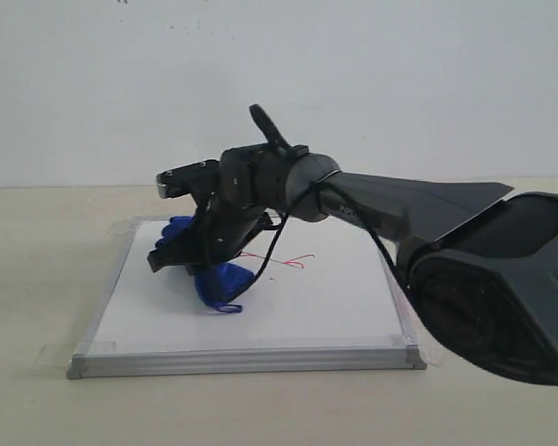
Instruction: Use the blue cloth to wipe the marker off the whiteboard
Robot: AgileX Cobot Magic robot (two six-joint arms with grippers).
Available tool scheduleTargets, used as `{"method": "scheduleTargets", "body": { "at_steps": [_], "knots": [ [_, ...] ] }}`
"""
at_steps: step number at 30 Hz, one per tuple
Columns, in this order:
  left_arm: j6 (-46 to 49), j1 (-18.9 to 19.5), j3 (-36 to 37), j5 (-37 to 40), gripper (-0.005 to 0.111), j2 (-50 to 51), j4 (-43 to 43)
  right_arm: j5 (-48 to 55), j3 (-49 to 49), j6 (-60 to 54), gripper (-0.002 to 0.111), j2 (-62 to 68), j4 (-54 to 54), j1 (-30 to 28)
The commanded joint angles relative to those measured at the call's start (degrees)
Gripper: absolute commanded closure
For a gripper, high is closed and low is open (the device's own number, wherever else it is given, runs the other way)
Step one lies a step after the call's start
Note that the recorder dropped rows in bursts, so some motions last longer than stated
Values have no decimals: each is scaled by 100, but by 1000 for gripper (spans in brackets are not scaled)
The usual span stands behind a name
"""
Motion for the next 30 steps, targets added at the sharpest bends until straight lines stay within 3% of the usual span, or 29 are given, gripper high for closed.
{"method": "scheduleTargets", "body": {
  "at_steps": [1, 10, 20, 26, 30],
  "knots": [
    [31, 8, 20, -18, 103, -19, -4, -121, -74, -23, 109, 212, 256, 119],
    [31, 8, 20, -18, 103, -19, -4, -15, -86, 991, 109, 349, -360, -280],
    [31, 8, 20, -18, 103, -19, -4, -213, -86, 1185, 109, 349, -364, -290],
    [31, 8, 20, -18, 103, -19, -4, -858, -86, -842, 109, 349, 271, 285],
    [31, 8, 20, -18, 103, -19, -4, -1233, -86, -1107, 109, 349, 261, 285]
  ]
}}
